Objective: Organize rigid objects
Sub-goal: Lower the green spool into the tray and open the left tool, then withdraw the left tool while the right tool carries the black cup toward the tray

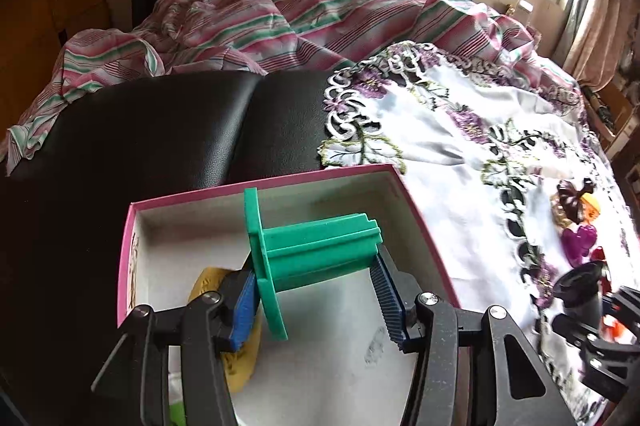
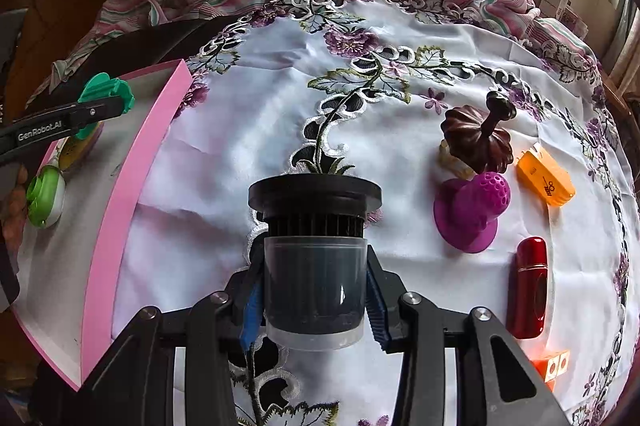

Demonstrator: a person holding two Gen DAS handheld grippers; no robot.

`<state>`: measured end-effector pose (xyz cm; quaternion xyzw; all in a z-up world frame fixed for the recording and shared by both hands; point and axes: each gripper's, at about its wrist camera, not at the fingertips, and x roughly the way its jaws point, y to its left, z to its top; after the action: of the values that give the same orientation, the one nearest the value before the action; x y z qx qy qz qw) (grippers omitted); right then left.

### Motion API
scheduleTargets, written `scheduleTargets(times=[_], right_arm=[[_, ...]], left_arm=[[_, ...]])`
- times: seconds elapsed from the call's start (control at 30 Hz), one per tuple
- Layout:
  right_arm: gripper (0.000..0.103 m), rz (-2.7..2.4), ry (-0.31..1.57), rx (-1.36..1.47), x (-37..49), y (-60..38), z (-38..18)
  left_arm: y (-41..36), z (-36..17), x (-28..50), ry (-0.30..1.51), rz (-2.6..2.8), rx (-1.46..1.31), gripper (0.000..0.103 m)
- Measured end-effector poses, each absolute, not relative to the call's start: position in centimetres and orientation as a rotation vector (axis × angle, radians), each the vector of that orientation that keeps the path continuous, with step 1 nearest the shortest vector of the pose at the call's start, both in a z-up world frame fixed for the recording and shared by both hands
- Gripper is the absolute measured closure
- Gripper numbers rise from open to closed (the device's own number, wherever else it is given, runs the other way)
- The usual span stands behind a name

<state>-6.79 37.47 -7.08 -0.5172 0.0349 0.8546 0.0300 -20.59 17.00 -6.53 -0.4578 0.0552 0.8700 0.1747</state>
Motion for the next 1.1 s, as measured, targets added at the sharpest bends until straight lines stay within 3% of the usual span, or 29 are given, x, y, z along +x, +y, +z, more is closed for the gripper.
scheduleTargets(times=[0.1,0.27,0.63,1.1], right_arm=[[0.06,2.629,0.116,-1.597,-6.8,37.6,-7.2],[0.06,2.619,0.13,-1.6,-7.0,37.9,-7.3],[0.06,2.618,0.116,-1.581,-6.9,38.0,-7.2],[0.06,2.633,0.034,-1.571,-6.6,37.0,-7.1]], left_arm=[[17.0,-7.4,-21.4,0.137,2.458,-1.335,0.048],[16.4,-6.5,-20.5,0.126,2.498,-1.271,0.032],[13.4,-2.2,-13.8,0.111,2.592,-1.168,0.03],[9.7,-1.7,-5.9,0.116,2.648,-1.177,0.03]])
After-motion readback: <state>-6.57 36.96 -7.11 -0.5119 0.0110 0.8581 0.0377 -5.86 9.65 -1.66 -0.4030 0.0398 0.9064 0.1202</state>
